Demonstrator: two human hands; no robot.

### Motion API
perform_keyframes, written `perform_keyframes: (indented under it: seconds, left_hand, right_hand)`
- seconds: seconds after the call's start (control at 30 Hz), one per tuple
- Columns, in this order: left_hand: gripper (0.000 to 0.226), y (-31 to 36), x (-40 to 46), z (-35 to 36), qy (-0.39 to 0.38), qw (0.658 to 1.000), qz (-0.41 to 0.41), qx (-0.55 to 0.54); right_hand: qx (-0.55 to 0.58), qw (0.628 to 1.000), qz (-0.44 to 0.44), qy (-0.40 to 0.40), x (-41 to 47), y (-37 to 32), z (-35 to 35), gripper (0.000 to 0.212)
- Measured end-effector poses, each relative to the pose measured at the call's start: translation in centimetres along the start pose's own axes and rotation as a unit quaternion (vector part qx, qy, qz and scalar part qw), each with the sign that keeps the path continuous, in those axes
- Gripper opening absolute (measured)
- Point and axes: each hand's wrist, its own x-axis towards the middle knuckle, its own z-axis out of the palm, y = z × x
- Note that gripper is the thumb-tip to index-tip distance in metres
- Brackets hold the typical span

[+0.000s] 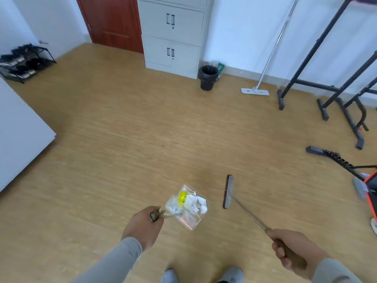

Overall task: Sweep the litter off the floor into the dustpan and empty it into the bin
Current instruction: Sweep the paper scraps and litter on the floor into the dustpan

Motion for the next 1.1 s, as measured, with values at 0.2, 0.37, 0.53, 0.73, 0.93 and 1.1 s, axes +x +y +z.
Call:
perform_keyframes:
  seconds: [0.2, 0.37, 0.53, 0.73, 0.93, 1.1]
  left_hand:
    - [0.006, -0.3, 0.5, -4.7, 0.058, 0.998, 0.017, -0.032]
    - [0.003, 0.4, 1.3, -7.0, 0.098, 0.993, 0.012, -0.062]
    - [0.013, 2.4, 3.1, -8.0, 0.139, 0.986, -0.017, -0.088]
    - [0.008, 7.2, 6.5, -7.6, 0.158, 0.984, -0.025, -0.078]
    - [0.011, 13.6, 11.3, -5.9, 0.167, 0.985, -0.025, -0.043]
    - [0.015, 19.5, 14.6, -3.4, 0.176, 0.984, -0.031, -0.025]
  right_hand:
    - [0.028, 0.999, -0.006, -0.031, 0.1, -2.0, 4.8, 0.021]
    - [0.085, 0.993, 0.014, -0.082, 0.9, -4.6, 7.4, 0.012]
    - [-0.01, 0.997, 0.022, -0.073, 3.5, -9.3, 7.2, 0.016]
    - [-0.067, 0.996, -0.029, -0.054, 6.0, -14.4, 6.6, 0.016]
    - [-0.036, 0.996, -0.057, -0.06, 9.3, -21.1, 2.2, 0.009]
    - [-0.027, 0.995, -0.064, -0.069, 11.1, -27.0, -2.2, 0.013]
